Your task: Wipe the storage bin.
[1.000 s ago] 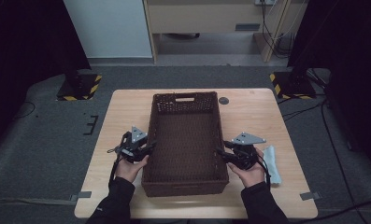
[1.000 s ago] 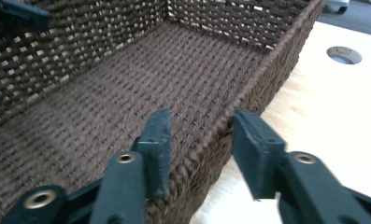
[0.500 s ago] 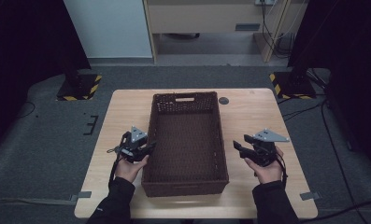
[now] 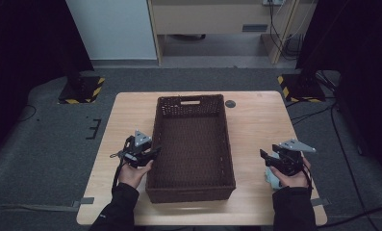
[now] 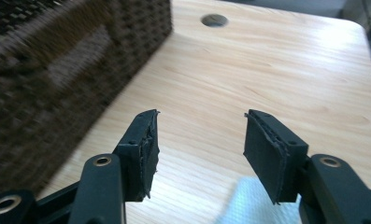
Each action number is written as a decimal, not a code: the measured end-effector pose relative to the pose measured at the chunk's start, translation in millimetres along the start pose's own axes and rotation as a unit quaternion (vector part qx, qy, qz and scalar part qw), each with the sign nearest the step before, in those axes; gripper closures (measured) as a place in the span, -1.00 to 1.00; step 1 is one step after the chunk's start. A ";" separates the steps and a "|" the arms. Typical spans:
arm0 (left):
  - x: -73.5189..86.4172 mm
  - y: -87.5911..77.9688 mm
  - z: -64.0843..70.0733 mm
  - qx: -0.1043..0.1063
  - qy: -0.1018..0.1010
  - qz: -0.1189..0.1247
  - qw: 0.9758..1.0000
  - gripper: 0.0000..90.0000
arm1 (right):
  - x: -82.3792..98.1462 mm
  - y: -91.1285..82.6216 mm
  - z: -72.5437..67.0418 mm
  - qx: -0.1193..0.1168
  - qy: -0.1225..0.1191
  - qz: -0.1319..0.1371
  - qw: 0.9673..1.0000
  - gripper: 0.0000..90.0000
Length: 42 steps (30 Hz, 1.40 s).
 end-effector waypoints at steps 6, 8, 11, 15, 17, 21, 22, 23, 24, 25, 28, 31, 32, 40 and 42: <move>-0.1 -0.1 0.0 -0.001 0.001 0.000 1.000 0.37 | 21.1 -4.0 23.1 0.033 0.004 -0.014 0.999 -0.05; -0.1 -0.1 -0.1 -0.002 0.001 0.001 1.000 0.37 | 28.9 -5.3 27.4 0.038 0.006 -0.022 0.999 -0.05; 0.0 -0.1 -0.4 -0.003 -0.002 0.003 1.000 0.35 | 40.0 -6.0 33.7 0.042 0.015 -0.032 0.998 -0.04; 0.0 -0.2 -0.8 -0.006 -0.002 0.003 1.000 0.33 | 52.3 -5.0 37.5 0.040 0.029 -0.044 0.998 -0.02; 0.0 -0.3 -0.8 -0.006 -0.002 0.004 1.000 0.33 | 57.4 -4.3 36.7 0.036 0.025 -0.052 0.998 0.00; 0.0 -0.1 -1.1 -0.005 -0.002 0.004 1.000 0.31 | 65.9 -3.3 32.5 0.028 0.022 -0.069 0.997 0.06; 0.0 -0.2 -1.2 -0.007 -0.001 0.004 1.000 0.31 | 67.4 -3.3 32.4 0.028 0.021 -0.071 0.997 0.08; 0.0 -0.3 -1.2 -0.009 0.000 0.003 1.000 0.30 | 69.4 -4.1 32.5 0.027 0.023 -0.076 0.996 0.09; 0.0 -0.3 -1.3 -0.010 0.000 0.003 1.000 0.30 | 71.0 -4.6 32.6 0.027 0.026 -0.078 0.996 0.11; 0.1 -0.4 -1.4 -0.011 0.000 0.003 1.000 0.30 | 72.7 -5.5 32.9 0.026 0.028 -0.081 0.996 0.13; 0.1 -0.3 -1.5 -0.011 -0.001 0.002 1.000 0.29 | 78.4 -8.5 34.1 0.024 0.031 -0.094 0.995 0.23; 0.1 -0.2 -1.1 -0.008 -0.001 0.003 1.000 0.31 | 82.6 -7.8 34.4 0.022 0.032 -0.107 0.993 0.34; 0.0 -0.1 -0.5 -0.005 -0.001 0.003 1.000 0.33 | 84.4 -6.9 34.3 0.021 0.029 -0.115 0.993 0.38; -0.4 -0.5 0.8 -0.004 0.002 0.007 1.000 0.41 | 83.7 -7.4 27.1 0.001 0.031 -0.129 0.991 0.84; -0.7 -0.7 1.2 -0.005 0.004 0.008 1.000 0.44 | 77.8 -8.2 24.0 -0.006 0.021 -0.118 0.993 0.85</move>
Point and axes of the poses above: each handheld gripper's, and its own axes: y roughly forward along the jaws, x roughly out of its underside, z roughly to its right, the point moved 10 cm from there along y, roughly forward along the jaws, and after that the axes turned 5 degrees about y, right-handed, at the moved point
